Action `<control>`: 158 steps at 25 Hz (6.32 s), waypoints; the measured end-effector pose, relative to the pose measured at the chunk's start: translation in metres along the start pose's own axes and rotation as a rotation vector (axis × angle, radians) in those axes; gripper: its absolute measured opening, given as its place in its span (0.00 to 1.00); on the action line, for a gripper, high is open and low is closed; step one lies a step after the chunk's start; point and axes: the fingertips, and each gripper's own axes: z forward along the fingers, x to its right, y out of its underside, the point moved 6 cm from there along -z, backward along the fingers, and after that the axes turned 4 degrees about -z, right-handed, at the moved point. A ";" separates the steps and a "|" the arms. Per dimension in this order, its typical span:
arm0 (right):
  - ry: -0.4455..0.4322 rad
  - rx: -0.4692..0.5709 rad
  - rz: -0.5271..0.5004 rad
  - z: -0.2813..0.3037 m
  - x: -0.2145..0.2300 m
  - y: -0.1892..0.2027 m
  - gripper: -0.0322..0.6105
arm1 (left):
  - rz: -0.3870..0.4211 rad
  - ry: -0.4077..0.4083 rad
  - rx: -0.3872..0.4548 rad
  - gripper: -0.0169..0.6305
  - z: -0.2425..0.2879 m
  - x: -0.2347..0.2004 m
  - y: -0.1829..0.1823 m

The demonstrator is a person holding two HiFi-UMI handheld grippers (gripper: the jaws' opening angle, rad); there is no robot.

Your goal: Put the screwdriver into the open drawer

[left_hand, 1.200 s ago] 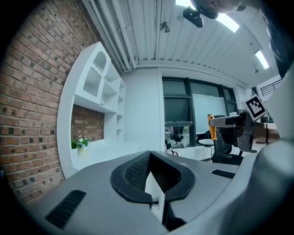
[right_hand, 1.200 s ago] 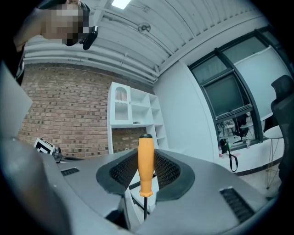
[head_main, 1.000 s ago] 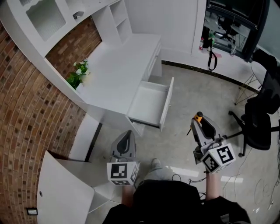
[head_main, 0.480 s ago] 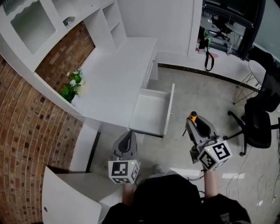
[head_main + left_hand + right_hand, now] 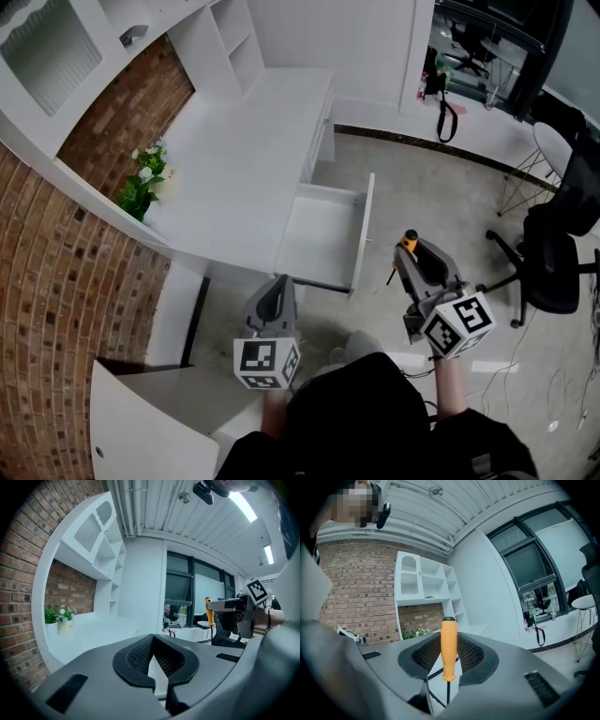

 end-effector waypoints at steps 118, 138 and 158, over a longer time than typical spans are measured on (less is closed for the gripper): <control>-0.064 -1.184 0.236 0.388 0.095 0.396 0.22 | -0.409 -0.190 -0.643 0.04 0.266 -0.068 0.208; -0.027 -1.091 0.263 0.390 0.094 0.363 0.27 | -0.373 -0.183 -0.621 0.04 0.257 -0.063 0.190; -0.277 -0.887 0.417 0.354 0.075 0.247 0.08 | -0.258 -0.153 -0.419 0.04 0.237 -0.066 0.102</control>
